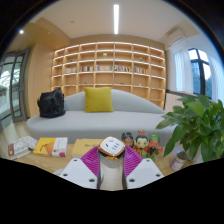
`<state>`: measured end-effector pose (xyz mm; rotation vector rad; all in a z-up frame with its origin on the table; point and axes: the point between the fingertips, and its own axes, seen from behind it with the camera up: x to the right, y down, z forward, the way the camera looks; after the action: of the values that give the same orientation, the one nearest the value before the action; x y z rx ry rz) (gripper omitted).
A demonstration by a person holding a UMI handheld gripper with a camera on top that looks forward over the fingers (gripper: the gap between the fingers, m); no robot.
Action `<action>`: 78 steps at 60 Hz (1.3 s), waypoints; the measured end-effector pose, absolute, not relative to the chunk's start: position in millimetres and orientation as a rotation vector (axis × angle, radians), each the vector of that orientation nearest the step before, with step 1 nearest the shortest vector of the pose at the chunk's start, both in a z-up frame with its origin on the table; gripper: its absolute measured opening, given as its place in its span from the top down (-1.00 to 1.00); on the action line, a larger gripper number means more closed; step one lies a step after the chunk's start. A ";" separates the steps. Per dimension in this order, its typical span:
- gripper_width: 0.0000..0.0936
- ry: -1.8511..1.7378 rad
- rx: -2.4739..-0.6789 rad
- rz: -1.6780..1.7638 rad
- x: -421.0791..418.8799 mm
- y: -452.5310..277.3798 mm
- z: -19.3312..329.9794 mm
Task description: Unplug charger
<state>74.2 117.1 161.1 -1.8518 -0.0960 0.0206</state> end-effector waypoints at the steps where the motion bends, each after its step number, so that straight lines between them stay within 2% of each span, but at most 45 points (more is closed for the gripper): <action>1: 0.39 -0.093 -1.878 0.020 78.9 114.4 147.5; 6: 0.34 -0.084 -1.998 0.012 95.3 101.0 90.3; 11: 0.27 -0.074 -2.060 0.031 102.9 96.1 49.5; 18: 0.15 -0.047 -2.128 0.058 106.3 88.7 21.3; 25: 0.01 -0.020 -2.144 0.062 112.7 86.0 16.3; 28: -0.14 0.002 -2.152 0.043 119.6 84.5 18.3; 35: -0.64 0.037 -2.156 -0.019 141.6 76.5 26.9; 38: -0.79 0.030 -2.153 -0.030 146.1 69.6 33.9; 41: -0.85 0.019 -2.152 -0.045 150.3 60.0 41.6; 64: -0.82 -0.088 -2.069 -0.091 137.2 -86.1 141.6; 78: -0.82 -0.144 -2.028 -0.102 118.0 -174.1 174.3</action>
<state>118.0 -174.1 174.3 -2.0282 -0.1436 -0.1022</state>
